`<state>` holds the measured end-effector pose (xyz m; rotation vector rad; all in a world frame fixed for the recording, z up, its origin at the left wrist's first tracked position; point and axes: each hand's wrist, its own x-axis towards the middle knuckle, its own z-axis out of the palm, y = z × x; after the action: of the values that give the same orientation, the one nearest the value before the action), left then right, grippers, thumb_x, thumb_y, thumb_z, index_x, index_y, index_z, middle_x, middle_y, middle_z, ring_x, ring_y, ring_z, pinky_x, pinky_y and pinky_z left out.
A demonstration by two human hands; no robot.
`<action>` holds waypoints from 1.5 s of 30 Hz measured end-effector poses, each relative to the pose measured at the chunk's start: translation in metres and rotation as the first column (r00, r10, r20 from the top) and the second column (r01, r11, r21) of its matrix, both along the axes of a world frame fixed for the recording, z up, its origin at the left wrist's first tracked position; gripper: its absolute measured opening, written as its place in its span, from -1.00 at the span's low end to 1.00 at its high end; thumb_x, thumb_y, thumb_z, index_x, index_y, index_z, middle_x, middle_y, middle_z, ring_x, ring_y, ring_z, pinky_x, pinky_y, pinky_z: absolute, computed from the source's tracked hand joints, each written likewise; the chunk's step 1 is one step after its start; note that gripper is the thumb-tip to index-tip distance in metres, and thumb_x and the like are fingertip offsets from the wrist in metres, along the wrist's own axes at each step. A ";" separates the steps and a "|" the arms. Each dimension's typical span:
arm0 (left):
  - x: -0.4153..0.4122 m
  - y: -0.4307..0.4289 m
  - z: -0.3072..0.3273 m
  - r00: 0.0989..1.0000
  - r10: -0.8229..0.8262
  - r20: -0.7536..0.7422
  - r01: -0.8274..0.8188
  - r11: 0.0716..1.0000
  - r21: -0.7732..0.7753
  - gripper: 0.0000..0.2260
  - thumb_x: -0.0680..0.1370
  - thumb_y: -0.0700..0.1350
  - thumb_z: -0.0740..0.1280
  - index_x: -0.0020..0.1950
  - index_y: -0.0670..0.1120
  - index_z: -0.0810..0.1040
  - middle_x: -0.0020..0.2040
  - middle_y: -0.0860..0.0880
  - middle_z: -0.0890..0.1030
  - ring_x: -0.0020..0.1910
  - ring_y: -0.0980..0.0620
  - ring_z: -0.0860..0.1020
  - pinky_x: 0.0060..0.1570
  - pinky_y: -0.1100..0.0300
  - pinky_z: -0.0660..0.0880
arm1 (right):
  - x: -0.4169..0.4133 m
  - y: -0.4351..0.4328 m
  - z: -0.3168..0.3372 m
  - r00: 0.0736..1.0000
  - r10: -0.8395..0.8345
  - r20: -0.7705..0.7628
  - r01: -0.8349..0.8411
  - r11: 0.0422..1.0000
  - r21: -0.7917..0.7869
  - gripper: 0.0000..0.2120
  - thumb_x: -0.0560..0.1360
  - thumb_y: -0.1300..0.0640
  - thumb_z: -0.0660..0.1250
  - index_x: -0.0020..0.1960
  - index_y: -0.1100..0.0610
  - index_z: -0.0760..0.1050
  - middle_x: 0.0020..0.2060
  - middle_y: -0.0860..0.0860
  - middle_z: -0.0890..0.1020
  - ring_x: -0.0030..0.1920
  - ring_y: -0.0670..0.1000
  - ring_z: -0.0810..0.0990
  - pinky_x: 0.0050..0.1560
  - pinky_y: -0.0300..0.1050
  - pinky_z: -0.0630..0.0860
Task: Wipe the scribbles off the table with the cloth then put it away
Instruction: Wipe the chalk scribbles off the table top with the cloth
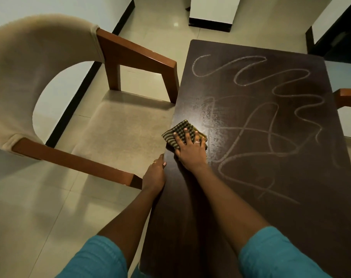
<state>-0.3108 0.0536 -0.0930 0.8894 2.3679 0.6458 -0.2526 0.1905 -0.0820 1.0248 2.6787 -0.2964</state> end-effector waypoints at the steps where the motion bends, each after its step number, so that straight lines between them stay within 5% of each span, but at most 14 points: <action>1: 0.000 -0.001 0.001 1.000 -0.013 -0.003 0.013 1.000 0.005 -0.69 0.61 -0.05 0.05 0.33 -0.04 0.33 0.22 -0.12 0.54 0.17 -0.10 0.53 0.10 0.03 0.47 | 0.005 0.006 0.001 1.000 -0.027 0.010 0.027 1.000 0.006 -0.45 0.60 -0.15 -0.01 0.54 -0.14 -0.07 0.55 0.11 0.01 0.49 0.32 0.05 0.42 0.33 -0.07; 7: 0.004 -0.002 0.008 0.999 -0.028 0.017 0.028 0.999 0.038 -0.69 0.60 0.00 -0.03 0.29 0.01 0.32 0.20 -0.10 0.55 0.12 -0.13 0.55 0.09 -0.13 0.51 | 0.082 0.066 0.007 0.941 -0.330 0.070 0.324 0.942 0.087 -0.42 0.59 -0.14 0.02 0.55 -0.10 -0.07 0.55 0.15 0.02 0.47 0.34 0.09 0.41 0.33 0.02; 13: 0.002 0.001 0.002 0.999 -0.018 0.030 0.018 1.000 0.006 -0.69 0.60 -0.02 -0.01 0.32 -0.02 0.27 0.15 -0.13 0.58 0.05 -0.15 0.57 0.04 -0.08 0.51 | 0.170 0.108 0.012 0.744 -0.662 0.089 0.660 0.750 0.056 -0.41 0.60 -0.12 0.06 0.56 -0.06 -0.06 0.54 0.17 -0.01 0.46 0.39 0.06 0.39 0.36 0.02; 17: 0.000 0.004 -0.004 0.999 -0.018 0.028 0.019 0.999 -0.029 -0.68 0.60 -0.09 0.05 0.35 -0.08 0.25 0.12 -0.15 0.61 0.12 -0.19 0.55 0.32 -0.21 0.30 | 0.151 0.093 0.012 0.669 -0.741 0.065 0.741 0.671 0.023 -0.42 0.61 -0.09 0.06 0.56 -0.03 -0.04 0.54 0.18 -0.01 0.46 0.42 0.02 0.38 0.39 -0.01; 20: -0.003 0.006 -0.007 1.000 -0.012 -0.003 0.011 0.995 -0.102 -0.68 0.59 -0.12 0.08 0.35 -0.07 0.24 0.10 -0.12 0.61 0.19 -0.15 0.51 0.41 -0.25 -0.03 | 0.117 0.074 0.012 0.709 -0.703 0.058 0.704 0.710 -0.009 -0.42 0.60 -0.12 0.04 0.56 -0.04 -0.07 0.55 0.15 -0.05 0.47 0.41 -0.03 0.38 0.41 -0.04; 25: -0.005 0.005 -0.002 0.998 0.028 0.052 -0.021 0.991 -0.131 -0.68 0.59 -0.12 0.05 0.35 -0.01 0.24 0.14 -0.13 0.60 0.23 -0.19 0.47 0.38 -0.34 -0.18 | 0.046 0.005 0.012 0.916 -0.396 0.056 0.398 0.917 -0.032 -0.40 0.60 -0.14 0.01 0.56 -0.06 -0.14 0.55 0.16 -0.09 0.48 0.40 -0.07 0.39 0.41 -0.11; 29: -0.007 0.004 0.006 0.996 0.058 0.074 -0.049 0.991 -0.125 -0.70 0.61 -0.06 0.08 0.34 -0.01 0.31 0.23 -0.16 0.55 0.30 -0.22 0.42 0.36 -0.40 -0.09 | 0.033 -0.055 0.009 0.989 -0.150 0.010 0.150 0.987 -0.064 -0.43 0.60 -0.12 0.03 0.55 -0.08 -0.07 0.55 0.16 -0.04 0.49 0.37 -0.05 0.40 0.40 -0.18; 32: -0.001 0.001 0.013 0.988 0.150 0.045 -0.146 0.987 -0.072 -0.67 0.61 -0.09 0.12 0.38 -0.03 0.32 0.29 -0.14 0.51 0.33 -0.20 0.40 0.37 -0.38 -0.05 | 0.053 -0.053 0.010 0.994 -0.112 0.007 0.113 0.991 -0.067 -0.44 0.60 -0.12 0.02 0.55 -0.09 -0.05 0.55 0.13 -0.02 0.51 0.32 -0.03 0.42 0.34 -0.15; 38: 0.018 -0.017 0.013 0.975 0.221 -0.030 -0.221 0.975 0.028 -0.67 0.62 -0.15 0.11 0.38 -0.13 0.34 0.31 -0.18 0.49 0.31 -0.18 0.42 0.31 -0.15 0.33 | 0.142 -0.011 0.011 0.933 -0.357 0.050 0.357 0.934 0.020 -0.42 0.58 -0.13 0.03 0.55 -0.05 -0.04 0.54 0.16 0.03 0.48 0.33 0.08 0.42 0.34 -0.04; 45: 0.042 -0.020 0.017 0.985 0.101 -0.140 -0.092 0.994 0.066 -0.70 0.58 -0.20 0.14 0.32 -0.19 0.37 0.30 -0.16 0.44 0.29 -0.17 0.38 0.30 -0.12 0.36 | 0.255 0.046 0.016 0.724 -0.684 0.088 0.682 0.729 0.052 -0.44 0.61 -0.09 0.04 0.56 -0.03 -0.01 0.55 0.13 0.00 0.49 0.35 0.04 0.40 0.35 0.00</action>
<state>-0.2690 0.0340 -0.0764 0.8776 2.5453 0.7157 0.0021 0.2369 -0.0656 1.9578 2.0969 -0.3406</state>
